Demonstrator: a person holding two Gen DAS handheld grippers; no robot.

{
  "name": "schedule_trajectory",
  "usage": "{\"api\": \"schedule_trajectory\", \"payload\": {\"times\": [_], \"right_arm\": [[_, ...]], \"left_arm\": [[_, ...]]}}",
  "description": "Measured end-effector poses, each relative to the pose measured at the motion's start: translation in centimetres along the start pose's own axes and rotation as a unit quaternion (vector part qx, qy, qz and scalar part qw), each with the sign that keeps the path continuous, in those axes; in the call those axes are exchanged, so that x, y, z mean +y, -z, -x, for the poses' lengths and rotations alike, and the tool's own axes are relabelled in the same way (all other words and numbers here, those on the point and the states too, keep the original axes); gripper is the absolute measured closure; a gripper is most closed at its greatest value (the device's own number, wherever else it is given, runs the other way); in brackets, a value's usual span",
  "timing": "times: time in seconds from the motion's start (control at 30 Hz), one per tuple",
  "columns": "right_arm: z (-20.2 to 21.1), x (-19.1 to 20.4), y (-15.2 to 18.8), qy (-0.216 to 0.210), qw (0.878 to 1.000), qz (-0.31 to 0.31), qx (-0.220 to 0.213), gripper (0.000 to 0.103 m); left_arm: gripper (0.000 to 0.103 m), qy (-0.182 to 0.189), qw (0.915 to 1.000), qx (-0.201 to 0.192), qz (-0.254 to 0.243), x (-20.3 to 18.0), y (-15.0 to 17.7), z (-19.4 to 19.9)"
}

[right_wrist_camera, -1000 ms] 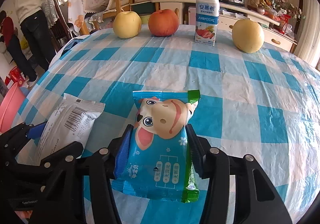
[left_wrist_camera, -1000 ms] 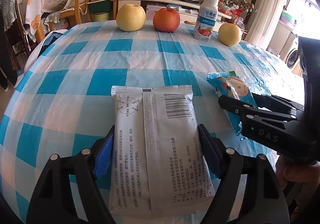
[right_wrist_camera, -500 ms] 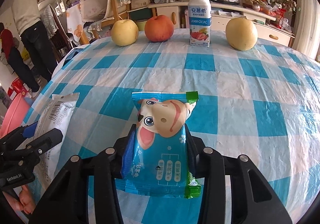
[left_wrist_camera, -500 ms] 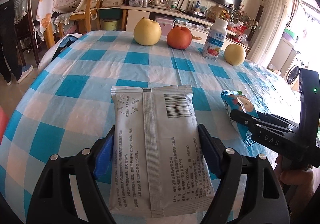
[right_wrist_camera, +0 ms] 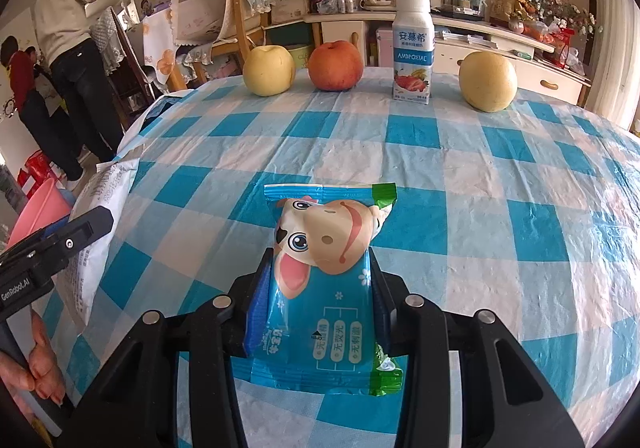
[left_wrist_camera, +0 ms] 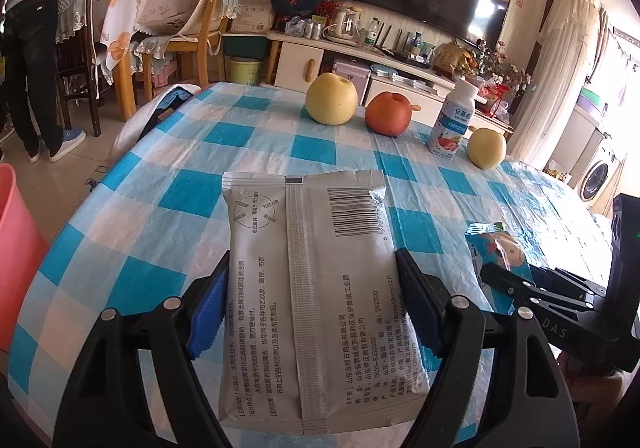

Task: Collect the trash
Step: 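Carry the white packet and blue snack bag to the pink bin and open both tools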

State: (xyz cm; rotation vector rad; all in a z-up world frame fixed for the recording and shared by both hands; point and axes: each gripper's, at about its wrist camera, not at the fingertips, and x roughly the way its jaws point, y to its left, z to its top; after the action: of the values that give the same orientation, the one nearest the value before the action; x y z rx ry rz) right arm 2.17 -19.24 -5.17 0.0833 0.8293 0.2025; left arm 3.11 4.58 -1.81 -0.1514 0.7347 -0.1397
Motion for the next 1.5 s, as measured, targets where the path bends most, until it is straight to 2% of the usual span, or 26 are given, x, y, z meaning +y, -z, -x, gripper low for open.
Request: {"api": "schedule_trajectory", "payload": {"times": [0.53,0.77,0.9,1.23,1.37,1.5], "right_arm": [[0.1,4.5,0.2,-0.032,0.999,0.008,0.016,0.06],[-0.2,7.5,0.1,-0.058,0.998,0.017,0.025,0.06],[-0.3,9.4,-0.6,-0.088,0.996,0.011,0.028,0.06],[-0.6,17.1,-3.4,-0.143,0.988,0.057,0.019,0.06],[-0.9,21.1,-4.3,-0.166,0.982,0.088,0.018,0.06],[-1.1,25.5,-5.3,-0.19,0.974,0.12,0.015,0.06]], "left_arm": [[0.025,-0.019,0.9978,-0.045,0.044,3.9,-1.1,2.6],[0.025,-0.039,0.9932,-0.07,0.084,6.7,-1.4,4.0],[0.025,-0.057,0.9882,-0.093,0.108,8.4,-1.5,5.2],[0.025,-0.105,0.9692,-0.146,0.168,13.5,-1.7,8.5],[0.025,-0.125,0.9538,-0.18,0.205,16.1,-1.4,10.3],[0.025,-0.157,0.934,-0.202,0.249,19.0,-0.7,11.8]]}}
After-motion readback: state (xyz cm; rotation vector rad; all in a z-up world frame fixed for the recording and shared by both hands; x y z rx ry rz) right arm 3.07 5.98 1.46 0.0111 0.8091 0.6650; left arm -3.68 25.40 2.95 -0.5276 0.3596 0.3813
